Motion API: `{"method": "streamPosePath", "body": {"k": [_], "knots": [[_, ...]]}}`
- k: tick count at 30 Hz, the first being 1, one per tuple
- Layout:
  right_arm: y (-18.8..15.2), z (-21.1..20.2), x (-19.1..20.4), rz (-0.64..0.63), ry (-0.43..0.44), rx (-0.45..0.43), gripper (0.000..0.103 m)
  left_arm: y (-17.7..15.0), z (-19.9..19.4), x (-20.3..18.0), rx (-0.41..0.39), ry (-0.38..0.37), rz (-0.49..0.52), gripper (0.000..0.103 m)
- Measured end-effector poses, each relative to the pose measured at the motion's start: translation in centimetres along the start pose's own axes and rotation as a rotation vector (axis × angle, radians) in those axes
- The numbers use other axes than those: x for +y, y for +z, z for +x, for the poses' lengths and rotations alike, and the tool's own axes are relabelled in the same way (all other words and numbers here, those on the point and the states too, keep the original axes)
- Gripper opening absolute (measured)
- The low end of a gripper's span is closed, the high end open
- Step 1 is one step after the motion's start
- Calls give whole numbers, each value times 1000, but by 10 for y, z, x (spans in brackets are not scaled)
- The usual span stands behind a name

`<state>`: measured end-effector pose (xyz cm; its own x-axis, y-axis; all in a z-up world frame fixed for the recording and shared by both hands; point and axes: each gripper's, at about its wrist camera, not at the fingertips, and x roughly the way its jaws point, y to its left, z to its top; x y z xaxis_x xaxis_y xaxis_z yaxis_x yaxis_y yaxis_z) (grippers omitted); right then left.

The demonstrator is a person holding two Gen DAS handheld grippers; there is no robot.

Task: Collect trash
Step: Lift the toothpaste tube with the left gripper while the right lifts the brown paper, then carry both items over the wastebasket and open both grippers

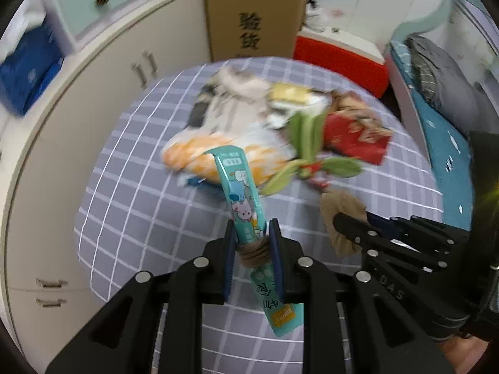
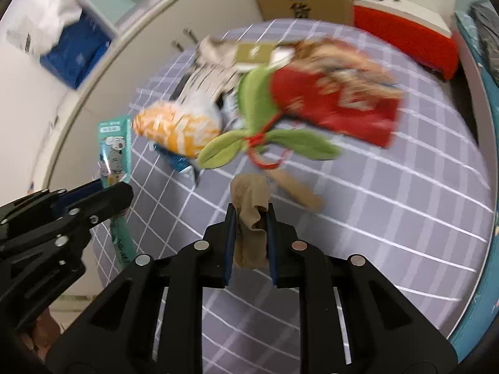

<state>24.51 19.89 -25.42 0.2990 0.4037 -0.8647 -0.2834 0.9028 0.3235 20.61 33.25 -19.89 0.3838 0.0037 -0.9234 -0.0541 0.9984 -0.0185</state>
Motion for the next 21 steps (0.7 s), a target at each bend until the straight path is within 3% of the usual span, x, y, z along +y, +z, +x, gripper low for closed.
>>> {"method": "streamPosePath", "body": {"k": [13,21], "knots": [[-23,-109,-117,145,-7,-111,18,18,-27,-181,-80,-46,223,20],[-37,-152,-208,185,-41,-143,18,21,-25,-276,-99,-71,261,20]]}}
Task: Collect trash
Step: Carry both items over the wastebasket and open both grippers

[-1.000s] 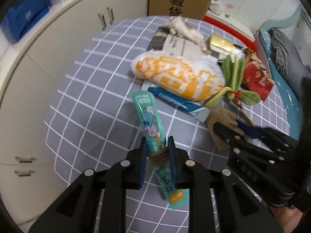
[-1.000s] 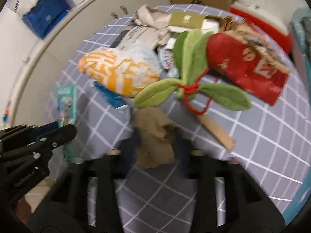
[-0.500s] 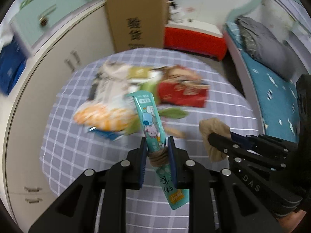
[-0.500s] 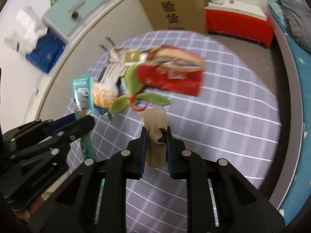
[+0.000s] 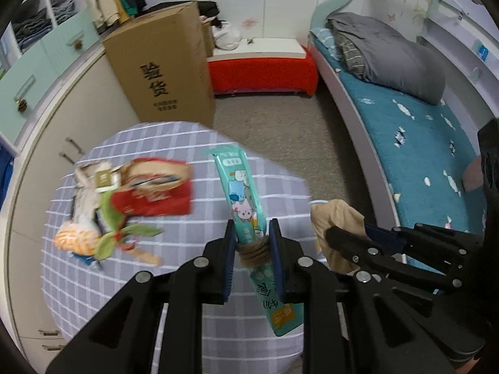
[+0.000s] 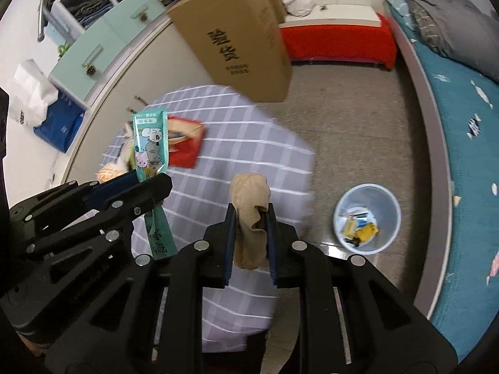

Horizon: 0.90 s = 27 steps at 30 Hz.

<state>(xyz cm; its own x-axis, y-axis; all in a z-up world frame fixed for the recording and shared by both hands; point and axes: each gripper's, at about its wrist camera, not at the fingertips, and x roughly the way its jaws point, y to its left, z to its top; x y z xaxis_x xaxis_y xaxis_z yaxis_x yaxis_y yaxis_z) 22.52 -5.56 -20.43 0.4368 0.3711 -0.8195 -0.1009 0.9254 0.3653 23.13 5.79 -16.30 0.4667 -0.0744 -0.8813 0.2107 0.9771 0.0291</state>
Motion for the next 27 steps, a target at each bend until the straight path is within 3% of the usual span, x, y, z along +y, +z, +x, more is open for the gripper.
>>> {"method": "streamPosePath", "body": {"k": [9,15,17,18,27], "knots": [[11,-34,-85,94,-60,-50,18,35,15,-80,-18,-46,57,20],[22,-50,-121,160,-97,-119,21,58,22,-105,-36,-57,101,20],[24,-51,-128,165,-108,-135,46,63,24,-109,-35,-61,100,20],[26,-52,-131,163,-119,-142,70,65,26,-110,-34,-64,100,20],[34,-58,-142,171,-129,-170,71,77,35,-123,-20,-87,122,20]]}}
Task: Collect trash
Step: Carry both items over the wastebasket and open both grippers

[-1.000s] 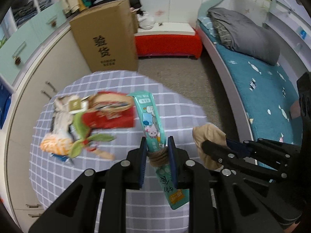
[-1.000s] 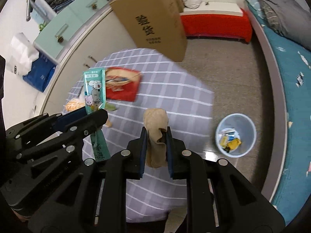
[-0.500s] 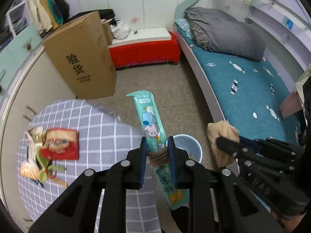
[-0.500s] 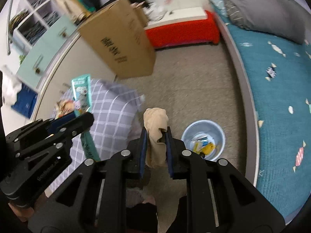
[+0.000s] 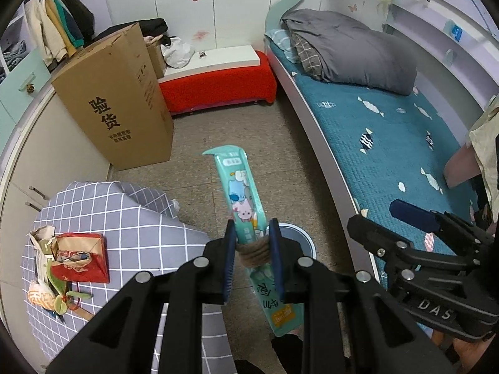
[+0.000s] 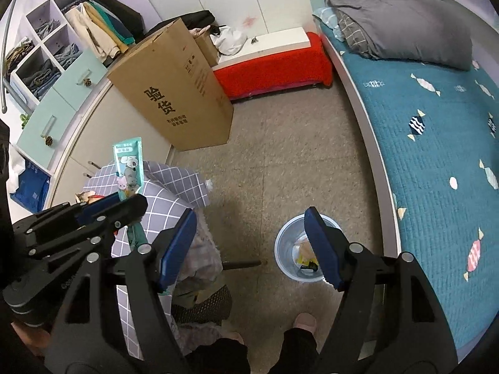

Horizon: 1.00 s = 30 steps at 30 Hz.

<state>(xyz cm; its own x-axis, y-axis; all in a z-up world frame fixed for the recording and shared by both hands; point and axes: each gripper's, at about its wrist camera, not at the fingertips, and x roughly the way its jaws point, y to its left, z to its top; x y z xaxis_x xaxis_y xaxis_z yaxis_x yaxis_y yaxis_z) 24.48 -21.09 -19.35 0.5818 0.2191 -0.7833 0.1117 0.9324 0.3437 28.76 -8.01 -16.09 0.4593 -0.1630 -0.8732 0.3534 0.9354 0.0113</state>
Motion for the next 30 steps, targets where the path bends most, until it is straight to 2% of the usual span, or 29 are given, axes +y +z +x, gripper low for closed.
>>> {"method": "streamPosePath", "body": {"k": [25,28,30], "knots": [[-3,-31,-42,54,-64,-63,75,21,16,-50,-12,-79,65,21],[-4,-35,-46,66,-81,-73,75,25,19,-57,-18,-84,65,31],[-5,-36,-54,87,-86,-76,75,25,21,-56,-19,-70,51,63]]}}
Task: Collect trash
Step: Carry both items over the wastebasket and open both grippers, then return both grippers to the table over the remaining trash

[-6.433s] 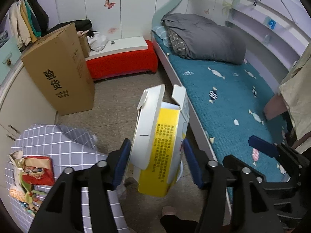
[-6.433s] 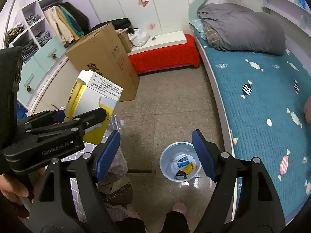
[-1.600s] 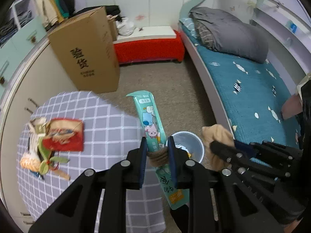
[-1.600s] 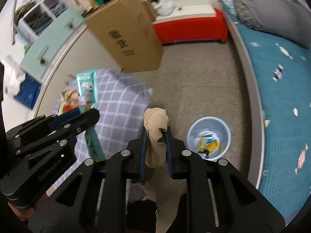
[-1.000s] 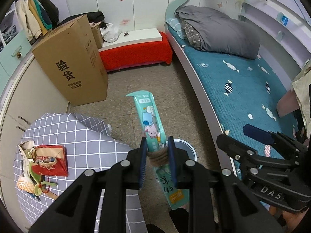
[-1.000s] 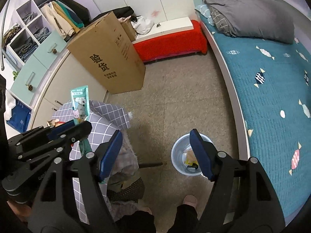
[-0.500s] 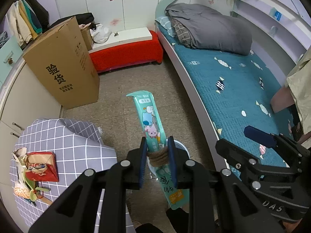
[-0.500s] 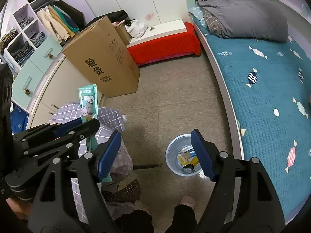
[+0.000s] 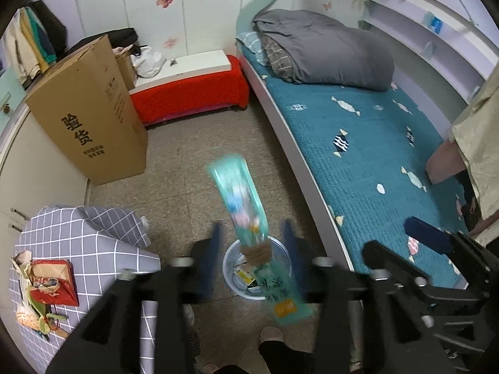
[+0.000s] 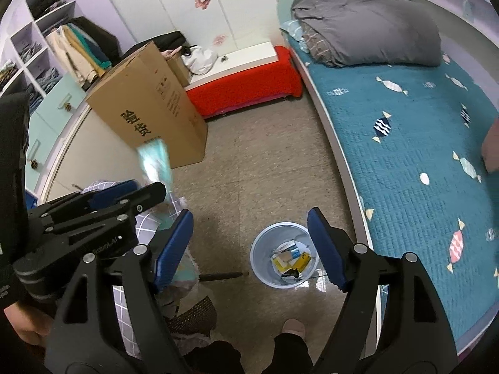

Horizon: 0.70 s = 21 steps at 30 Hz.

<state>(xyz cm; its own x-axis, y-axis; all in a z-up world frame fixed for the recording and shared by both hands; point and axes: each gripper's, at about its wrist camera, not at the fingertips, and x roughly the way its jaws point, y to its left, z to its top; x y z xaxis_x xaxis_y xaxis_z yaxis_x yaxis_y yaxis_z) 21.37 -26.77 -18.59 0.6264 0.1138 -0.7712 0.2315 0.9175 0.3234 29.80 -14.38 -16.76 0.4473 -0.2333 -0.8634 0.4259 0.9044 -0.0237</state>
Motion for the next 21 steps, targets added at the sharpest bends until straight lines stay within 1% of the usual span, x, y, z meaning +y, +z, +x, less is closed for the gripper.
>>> {"method": "streamPosePath", "body": {"k": [1,2,3,5,8,15,21], "knots": [[0,0,-2,8,-2,2,75,0,0,1,-1,-1,-9,66],[-1,0,-3,11,-2,6,75,0,0,2,-3,-18,-13,66],[-1,0,-3,10,-2,7,75,0,0,1,-2,-18,-12,66],[-1,0,-2,5,1,8,75,-1,0,0,-3,4,-7,67],[-2,0,3,-1,9,9,75,-3,-2,5,0,4,-23,67],[-4,0,15,-29,36,17,76,-12,-12,17,-9,32,-50,67],[-6,3,34,-73,80,30,76,-24,-29,38,-23,69,-105,67]]}}
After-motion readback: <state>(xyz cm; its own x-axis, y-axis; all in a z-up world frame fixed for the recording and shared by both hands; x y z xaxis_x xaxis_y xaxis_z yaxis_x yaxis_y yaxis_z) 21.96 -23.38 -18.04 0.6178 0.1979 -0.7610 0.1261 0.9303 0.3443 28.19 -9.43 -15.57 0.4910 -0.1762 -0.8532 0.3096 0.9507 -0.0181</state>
